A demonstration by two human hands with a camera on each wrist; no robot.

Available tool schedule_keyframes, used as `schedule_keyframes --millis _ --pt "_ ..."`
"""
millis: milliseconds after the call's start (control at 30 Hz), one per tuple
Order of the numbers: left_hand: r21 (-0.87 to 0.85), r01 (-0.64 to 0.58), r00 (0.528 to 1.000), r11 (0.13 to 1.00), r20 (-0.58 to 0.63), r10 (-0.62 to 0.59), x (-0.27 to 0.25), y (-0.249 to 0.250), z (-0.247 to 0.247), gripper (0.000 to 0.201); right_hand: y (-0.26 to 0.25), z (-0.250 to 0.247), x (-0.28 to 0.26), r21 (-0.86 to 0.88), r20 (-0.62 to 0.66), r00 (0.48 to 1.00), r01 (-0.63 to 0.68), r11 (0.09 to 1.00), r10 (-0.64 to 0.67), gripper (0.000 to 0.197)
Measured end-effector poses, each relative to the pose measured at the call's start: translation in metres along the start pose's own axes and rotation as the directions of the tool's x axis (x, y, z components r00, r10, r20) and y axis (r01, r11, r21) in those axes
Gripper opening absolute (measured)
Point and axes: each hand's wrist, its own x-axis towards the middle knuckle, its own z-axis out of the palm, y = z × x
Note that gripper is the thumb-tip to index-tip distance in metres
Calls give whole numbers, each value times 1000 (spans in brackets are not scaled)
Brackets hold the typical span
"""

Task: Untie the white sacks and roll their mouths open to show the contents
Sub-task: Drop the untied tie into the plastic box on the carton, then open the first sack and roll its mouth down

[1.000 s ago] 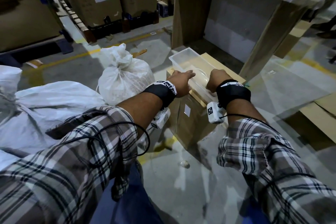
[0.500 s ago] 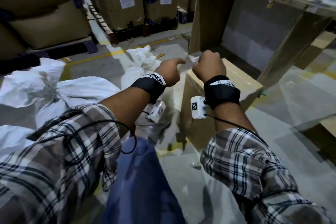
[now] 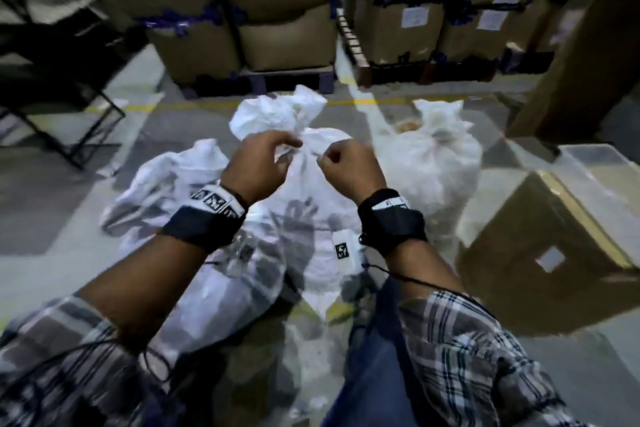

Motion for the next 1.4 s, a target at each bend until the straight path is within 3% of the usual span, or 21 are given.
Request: schedule_keyframes --millis 133,233,300,467,533,633,733,867,933,1033,1133,1200,1300,1400 --pt "47 92 955 995 -288 -74 -49 -72 -57 22 -50 74 -9 83 121 970 203 976 -212 23" --pt "116 76 865 990 -501 -8 -79 -110 -79 20 -71 114 -12 129 187 935 282 951 -302 17" --pt "125 125 814 984 -580 -30 -95 -131 -83 19 -76 133 -12 140 197 914 332 933 -354 15" --pt "116 281 853 953 -486 -192 -120 -182 -74 30 -88 160 -6 136 154 881 429 893 -447 10" --pt "131 297 862 946 -463 -207 -125 -194 -71 36 -95 163 -5 138 53 851 511 848 -522 7" --pt "164 282 866 945 -467 -178 -131 -203 -69 36 -107 164 -5 39 -174 747 656 754 -641 3" --pt "154 258 862 954 -482 -155 -128 -206 -75 31 -115 163 -3 -112 -299 705 644 757 -644 19" --pt "100 255 865 962 -468 -181 -124 -205 -78 24 -115 165 -2 -72 -128 650 747 661 -749 28" --pt "73 255 875 964 -442 -198 -124 -204 -78 26 -111 167 -3 -126 -43 652 748 651 -757 27" --pt "105 257 900 961 -389 -198 -125 -205 -80 35 -100 166 -1 -186 -20 674 723 665 -739 26" --pt "141 244 917 960 -355 -181 -125 -207 -86 39 -89 161 2 -148 -52 639 755 638 -768 38" --pt "201 218 939 955 -309 -149 -125 -207 -91 39 -84 158 0 -109 -47 621 775 622 -782 33" --pt "238 176 960 955 -258 -112 -126 -205 -97 37 -80 155 -8 -19 61 676 737 676 -735 24" --pt "266 153 956 952 -284 -75 -128 -204 -105 34 -80 148 -12 63 103 703 701 710 -703 42"
